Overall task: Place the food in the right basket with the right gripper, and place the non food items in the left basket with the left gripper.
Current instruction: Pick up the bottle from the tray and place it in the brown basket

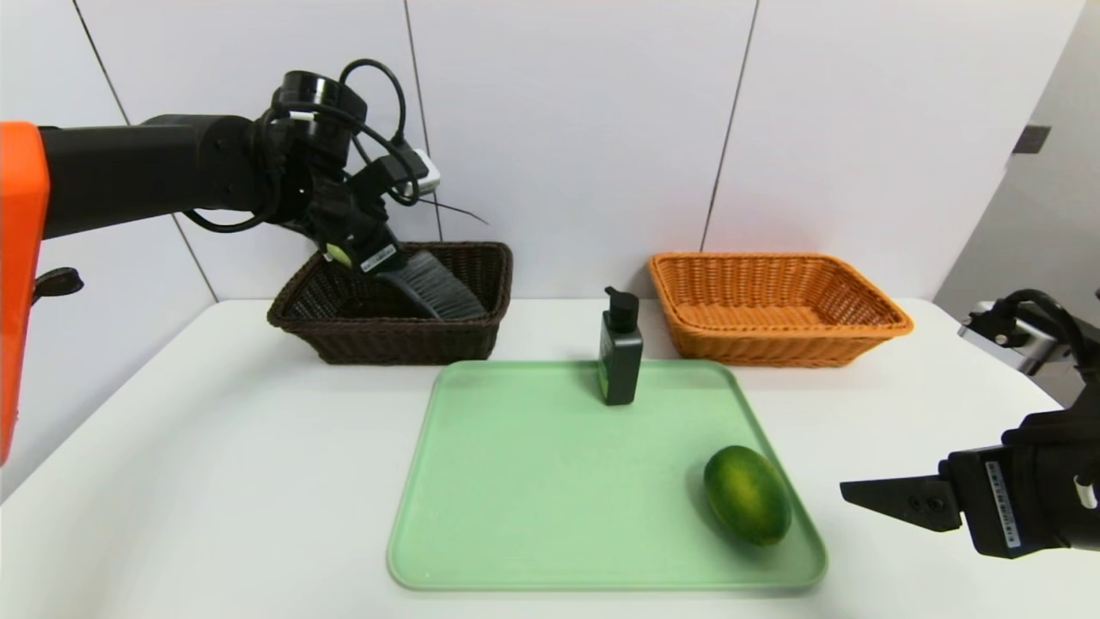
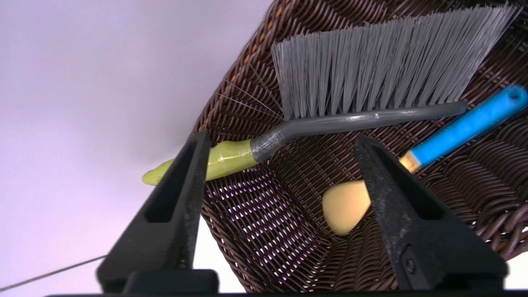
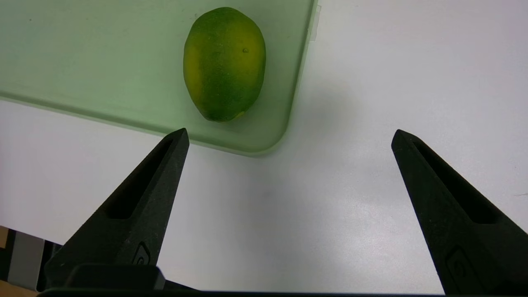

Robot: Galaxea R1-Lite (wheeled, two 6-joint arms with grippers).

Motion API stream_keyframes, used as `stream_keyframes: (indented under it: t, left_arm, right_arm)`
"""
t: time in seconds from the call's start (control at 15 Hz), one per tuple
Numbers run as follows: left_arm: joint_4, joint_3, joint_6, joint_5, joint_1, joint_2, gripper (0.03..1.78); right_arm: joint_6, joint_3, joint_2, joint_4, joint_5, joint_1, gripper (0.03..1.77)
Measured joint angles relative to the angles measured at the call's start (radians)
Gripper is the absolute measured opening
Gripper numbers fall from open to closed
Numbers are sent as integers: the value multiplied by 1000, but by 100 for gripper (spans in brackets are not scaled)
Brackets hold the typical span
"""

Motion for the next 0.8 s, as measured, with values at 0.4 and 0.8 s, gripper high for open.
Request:
stream_keyframes:
  t: [0.4,0.8]
  left_arm:
    - [10,-5,-301,4,-98,-52,150]
    - [128,-1,-829,154,-322,-101,161]
  right_arm:
    - [5,2,-16,1,-1,-2,170]
    - [6,4,-33,1,-1,-3,170]
